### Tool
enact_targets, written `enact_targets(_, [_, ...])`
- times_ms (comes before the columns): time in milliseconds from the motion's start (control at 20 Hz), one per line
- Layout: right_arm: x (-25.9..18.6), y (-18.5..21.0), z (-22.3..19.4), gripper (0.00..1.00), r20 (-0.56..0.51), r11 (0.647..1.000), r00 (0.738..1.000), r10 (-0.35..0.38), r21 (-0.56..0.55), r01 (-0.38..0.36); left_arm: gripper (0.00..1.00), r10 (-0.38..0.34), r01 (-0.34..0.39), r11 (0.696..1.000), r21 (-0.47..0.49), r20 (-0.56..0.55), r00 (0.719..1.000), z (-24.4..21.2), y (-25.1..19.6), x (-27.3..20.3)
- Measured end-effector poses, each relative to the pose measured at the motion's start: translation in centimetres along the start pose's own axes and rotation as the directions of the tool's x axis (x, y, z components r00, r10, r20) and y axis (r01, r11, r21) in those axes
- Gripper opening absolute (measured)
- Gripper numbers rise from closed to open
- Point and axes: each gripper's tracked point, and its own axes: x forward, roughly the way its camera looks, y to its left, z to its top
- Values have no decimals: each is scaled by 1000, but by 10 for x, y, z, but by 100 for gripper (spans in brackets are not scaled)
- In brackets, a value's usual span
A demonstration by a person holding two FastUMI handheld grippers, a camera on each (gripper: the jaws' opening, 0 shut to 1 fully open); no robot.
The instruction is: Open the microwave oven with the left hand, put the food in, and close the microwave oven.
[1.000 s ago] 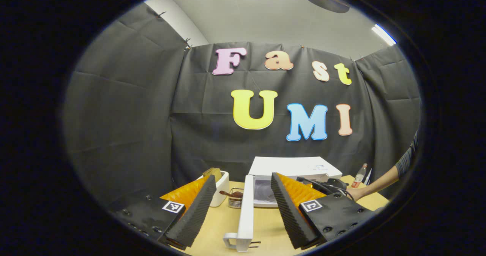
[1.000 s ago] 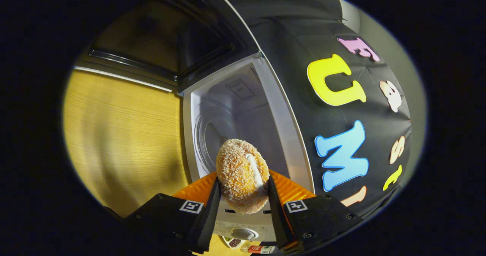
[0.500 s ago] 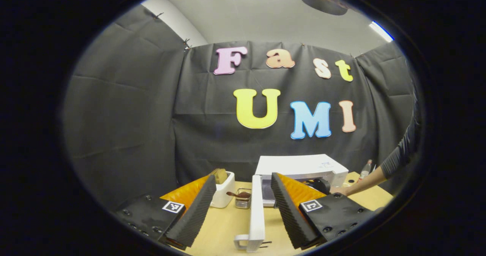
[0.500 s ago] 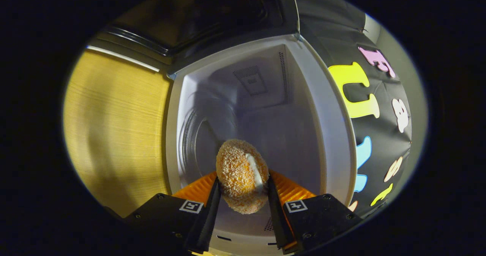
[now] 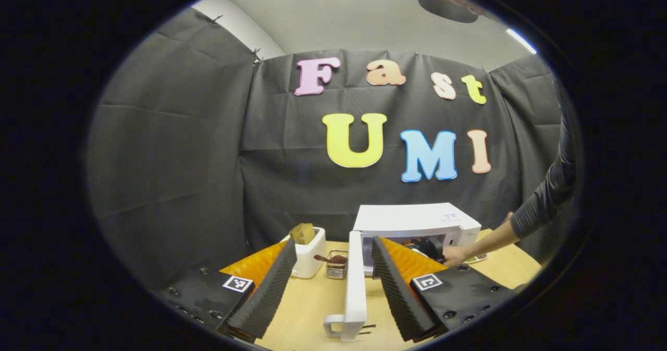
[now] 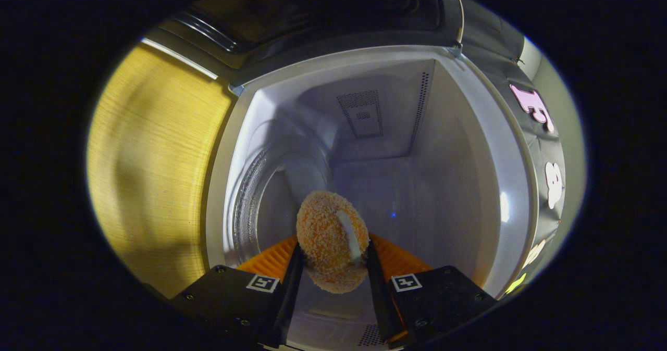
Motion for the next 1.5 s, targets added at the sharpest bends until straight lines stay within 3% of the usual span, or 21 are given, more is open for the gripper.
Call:
enact_targets(100, [6, 3, -2, 64, -17, 1000, 1000, 18, 12, -18, 94, 14, -13, 1000, 6, -7, 1000, -1, -1, -5])
enact_targets(200, [5, 4, -4, 75, -21, 999, 999, 32, 29, -31, 94, 22, -22, 1000, 10, -10, 1000, -1, -2, -10])
enact_targets(400, [5, -1, -2, 81, 1, 999, 1000, 26, 47, -26, 94, 27, -27, 1000, 7, -20, 999, -5, -7, -8])
enact_targets(450, [4, 1, -1, 90, 9, 998, 999, 39, 50, -39, 94, 27, -27, 1000, 6, -16, 999, -4, -10, -7])
enact_targets(600, [-2, 3, -1, 95, 10, 996, 998, 59, 67, -60, 94, 21, -21, 1000, 7, -7, 1000, 1, -15, -9])
enact_targets(800, [-24, 10, -2, 94, 25, 984, 995, 99, 148, -101, 94, 17, -16, 1000, 13, -9, 1000, -1, -16, -8])
enact_targets(1050, [-78, 23, -2, 95, 93, 943, 984, 150, 284, -171, 94, 14, -14, 1000, -21, -1, 1000, 2, -19, -6])
enact_targets(1250, [-142, 6, -10, 95, 131, 871, 987, 88, 470, -140, 94, -5, 4, 998, -60, -9, 1000, -5, -22, 3])
enact_targets(1500, [-239, -45, -23, 95, 141, 675, 989, -35, 733, -81, 94, -33, 35, 994, -106, 20, 999, -2, -30, 8])
